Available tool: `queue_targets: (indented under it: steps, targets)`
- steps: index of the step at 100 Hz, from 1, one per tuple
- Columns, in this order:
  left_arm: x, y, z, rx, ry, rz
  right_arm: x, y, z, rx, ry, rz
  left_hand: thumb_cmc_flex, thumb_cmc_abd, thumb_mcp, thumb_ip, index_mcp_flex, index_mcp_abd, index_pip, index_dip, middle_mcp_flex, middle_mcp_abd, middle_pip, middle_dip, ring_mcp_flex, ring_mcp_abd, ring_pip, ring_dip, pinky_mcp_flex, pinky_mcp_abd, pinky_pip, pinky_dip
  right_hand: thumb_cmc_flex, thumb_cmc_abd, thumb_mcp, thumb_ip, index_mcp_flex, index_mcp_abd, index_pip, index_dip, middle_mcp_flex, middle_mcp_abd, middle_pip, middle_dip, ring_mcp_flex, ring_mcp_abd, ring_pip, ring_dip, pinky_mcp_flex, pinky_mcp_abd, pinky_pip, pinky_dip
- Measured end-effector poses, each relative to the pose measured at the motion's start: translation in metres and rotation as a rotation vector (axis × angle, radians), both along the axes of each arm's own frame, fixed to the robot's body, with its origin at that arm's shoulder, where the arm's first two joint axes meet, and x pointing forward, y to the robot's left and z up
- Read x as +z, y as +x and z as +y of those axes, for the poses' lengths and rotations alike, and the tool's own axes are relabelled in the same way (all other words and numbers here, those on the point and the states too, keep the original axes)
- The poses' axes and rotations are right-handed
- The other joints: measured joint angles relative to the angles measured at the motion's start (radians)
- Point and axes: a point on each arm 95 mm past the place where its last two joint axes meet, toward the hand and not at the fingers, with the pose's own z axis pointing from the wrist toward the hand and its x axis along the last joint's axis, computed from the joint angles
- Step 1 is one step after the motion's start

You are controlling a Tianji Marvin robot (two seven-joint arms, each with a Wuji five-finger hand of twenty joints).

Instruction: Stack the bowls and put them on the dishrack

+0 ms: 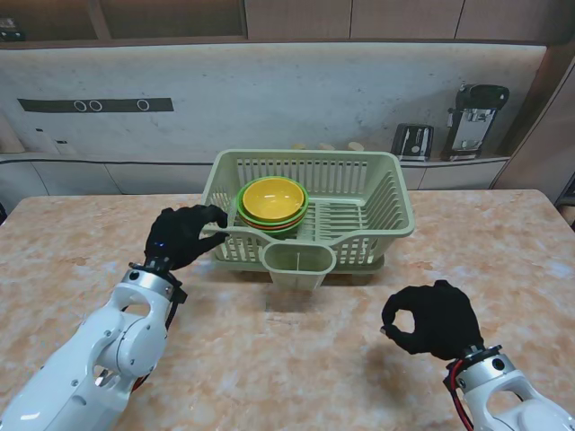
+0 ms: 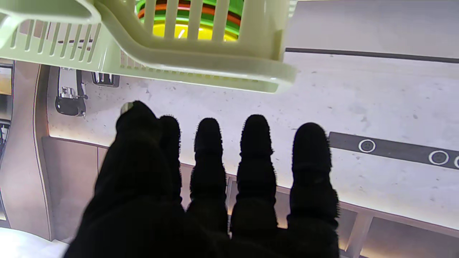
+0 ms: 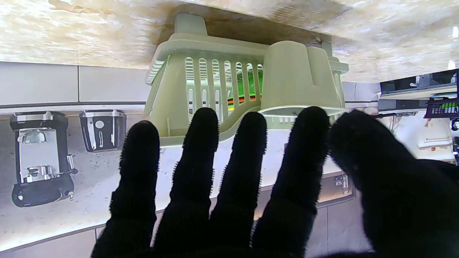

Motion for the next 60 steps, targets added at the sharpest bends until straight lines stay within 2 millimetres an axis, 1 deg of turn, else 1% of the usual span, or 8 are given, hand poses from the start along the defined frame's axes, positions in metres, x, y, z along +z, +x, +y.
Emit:
queue_targets:
  steps: [3, 5, 12, 51, 60]
  targets:
    - [-0.001, -0.003, 0.001, 0.003, 0.005, -0.001, 0.0, 0.0, 0.0, 0.0, 0.0, 0.001, -0.001, 0.0, -0.006, 0.0, 0.009, 0.0, 0.004, 0.009, 0.013, 0.0, 0.0, 0.001, 0.0, 0.003, 0.0, 0.001, -0.001, 0.001, 0.0, 0.004, 0.0, 0.0, 0.0, 0.0, 0.0, 0.0, 0.0, 0.0, 0.0, 0.0, 0.0, 0.0, 0.0, 0.0, 0.0, 0.0, 0.0, 0.0, 0.0, 0.0]
    - [-0.002, -0.005, 0.001, 0.005, 0.006, -0.002, 0.0, 0.0, 0.0, 0.001, 0.0, 0.001, -0.001, 0.0, -0.006, 0.0, 0.016, 0.0, 0.004, 0.01, 0.014, 0.0, 0.0, 0.007, 0.0, 0.013, 0.0, 0.001, -0.001, 0.002, 0.002, 0.004, 0.0, 0.0, 0.0, 0.0, 0.0, 0.0, 0.0, 0.0, 0.0, 0.0, 0.0, 0.0, 0.0, 0.0, 0.0, 0.0, 0.0, 0.0, 0.0, 0.0]
    - [-0.004, -0.011, 0.002, 0.011, 0.009, -0.002, 0.0, 0.0, 0.001, 0.003, 0.0, 0.002, -0.001, 0.0, -0.006, 0.0, 0.017, 0.0, 0.003, 0.02, 0.014, 0.0, 0.0, 0.01, 0.0, 0.023, 0.0, 0.011, -0.001, 0.007, 0.005, 0.006, 0.0, 0.0, 0.0, 0.0, 0.0, 0.0, 0.0, 0.0, 0.0, 0.0, 0.0, 0.0, 0.0, 0.0, 0.0, 0.0, 0.0, 0.0, 0.0, 0.0]
    - [-0.015, -0.036, 0.006, 0.063, 0.03, -0.016, 0.001, 0.002, 0.003, 0.009, 0.004, 0.004, -0.003, 0.0, -0.006, 0.0, 0.028, 0.0, 0.001, 0.034, 0.016, 0.0, 0.0, 0.024, 0.011, 0.025, 0.027, 0.024, -0.002, 0.007, 0.036, 0.023, 0.0, 0.0, 0.0, 0.0, 0.0, 0.0, 0.0, 0.0, 0.0, 0.0, 0.0, 0.0, 0.0, 0.0, 0.0, 0.0, 0.0, 0.0, 0.0, 0.0]
    - [-0.019, -0.041, 0.008, 0.088, 0.02, -0.019, 0.001, 0.002, 0.004, 0.01, 0.004, 0.004, -0.003, 0.0, -0.006, 0.0, 0.028, 0.0, 0.001, 0.034, 0.016, 0.0, 0.0, 0.024, 0.011, 0.035, 0.027, 0.024, -0.002, 0.008, 0.036, 0.025, 0.0, 0.0, 0.0, 0.0, 0.0, 0.0, 0.0, 0.0, 0.0, 0.0, 0.0, 0.0, 0.0, 0.0, 0.0, 0.0, 0.0, 0.0, 0.0, 0.0]
